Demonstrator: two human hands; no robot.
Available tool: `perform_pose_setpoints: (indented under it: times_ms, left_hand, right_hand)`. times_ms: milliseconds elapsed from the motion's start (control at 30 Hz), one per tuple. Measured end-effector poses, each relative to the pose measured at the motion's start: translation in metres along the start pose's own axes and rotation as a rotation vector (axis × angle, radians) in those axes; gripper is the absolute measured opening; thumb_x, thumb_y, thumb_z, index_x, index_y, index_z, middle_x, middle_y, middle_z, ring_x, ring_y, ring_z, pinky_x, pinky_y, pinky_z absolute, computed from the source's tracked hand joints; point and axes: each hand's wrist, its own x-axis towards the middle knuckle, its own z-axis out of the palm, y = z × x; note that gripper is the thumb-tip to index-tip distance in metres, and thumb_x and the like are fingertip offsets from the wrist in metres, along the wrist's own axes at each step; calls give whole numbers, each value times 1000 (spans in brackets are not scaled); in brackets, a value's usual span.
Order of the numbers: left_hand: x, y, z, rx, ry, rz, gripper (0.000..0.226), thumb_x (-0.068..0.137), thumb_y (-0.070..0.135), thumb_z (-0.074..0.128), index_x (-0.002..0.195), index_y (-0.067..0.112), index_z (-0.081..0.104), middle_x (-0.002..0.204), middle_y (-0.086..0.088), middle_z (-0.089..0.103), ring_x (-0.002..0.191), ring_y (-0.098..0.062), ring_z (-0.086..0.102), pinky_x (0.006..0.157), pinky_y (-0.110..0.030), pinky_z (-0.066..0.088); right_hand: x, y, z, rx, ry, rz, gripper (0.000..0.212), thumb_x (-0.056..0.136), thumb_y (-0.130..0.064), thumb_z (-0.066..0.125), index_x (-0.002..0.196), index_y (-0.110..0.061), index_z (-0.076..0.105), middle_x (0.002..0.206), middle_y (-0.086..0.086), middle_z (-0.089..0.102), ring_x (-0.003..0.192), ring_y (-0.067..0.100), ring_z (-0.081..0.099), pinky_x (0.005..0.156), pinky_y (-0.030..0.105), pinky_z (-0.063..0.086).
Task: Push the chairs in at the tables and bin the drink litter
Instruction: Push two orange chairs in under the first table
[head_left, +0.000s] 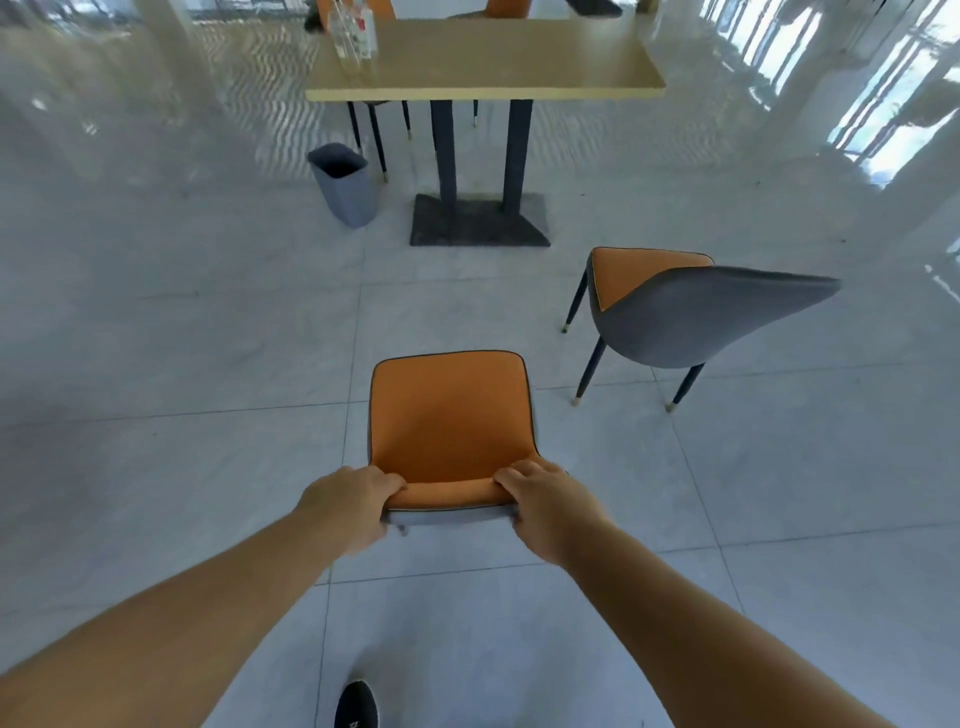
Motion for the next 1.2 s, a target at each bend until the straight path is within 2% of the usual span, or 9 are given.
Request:
perform_pose_setpoints:
  times_ms: [100,200,333,500,733,967,1200]
  left_hand:
    - [8,-8,1,-44,21,-23,37,98,28,62,133,38,54,116,5,64,98,-19,62,88,-36,56]
    - [25,-27,-1,-86,71,-32,33,98,27,62,129,37,55,112,5,65,92,-17,62,84,-34,56]
    - [63,-63,-14,-125,147,-46,27,97,25,64,122,35,59,110,4,65,84,-13,51,73,-25,43]
    - [123,-109,-41,-128,162,2,29,98,29,66,125,35,59,116,5,65,95,-16,60,84,-30,53]
    - [217,-152,-90,-128,186,29,27,97,29,66,123,34,60,114,6,66,96,-17,60,83,-30,53]
    - [314,-182,-141,-135,191,16,29,96,32,67,125,34,59,116,5,66,97,-18,62,83,-31,54]
    - [410,-213,-190,-163,214,-25,29,96,28,67,122,37,60,112,8,66,88,-12,55,77,-27,49]
  right_hand:
    - [20,-5,-1,-72,-18,-65,36,102,-22,59,137,-31,54,126,-2,63,115,30,56,101,47,51]
    - [44,-7,-5,-75,5,-75,34,103,-21,59,135,-33,54,119,-4,64,109,27,58,97,44,53]
    - [92,-11,-19,-65,23,-63,35,103,-21,58,136,-34,52,118,-5,64,109,26,57,96,43,54]
    - [159,-8,-48,-59,-1,-29,40,104,-24,61,141,-34,49,123,-5,62,115,25,56,96,43,56]
    - [261,16,-92,-41,8,10,39,104,-21,57,141,-34,52,122,-5,62,115,24,55,96,42,54]
    - [363,56,-141,-44,-2,13,42,103,-22,57,141,-36,49,121,-7,61,113,23,54,86,40,55]
    - [461,94,-196,-47,-33,-30,40,104,-19,54,142,-33,49,123,-5,61,118,26,53,91,42,55]
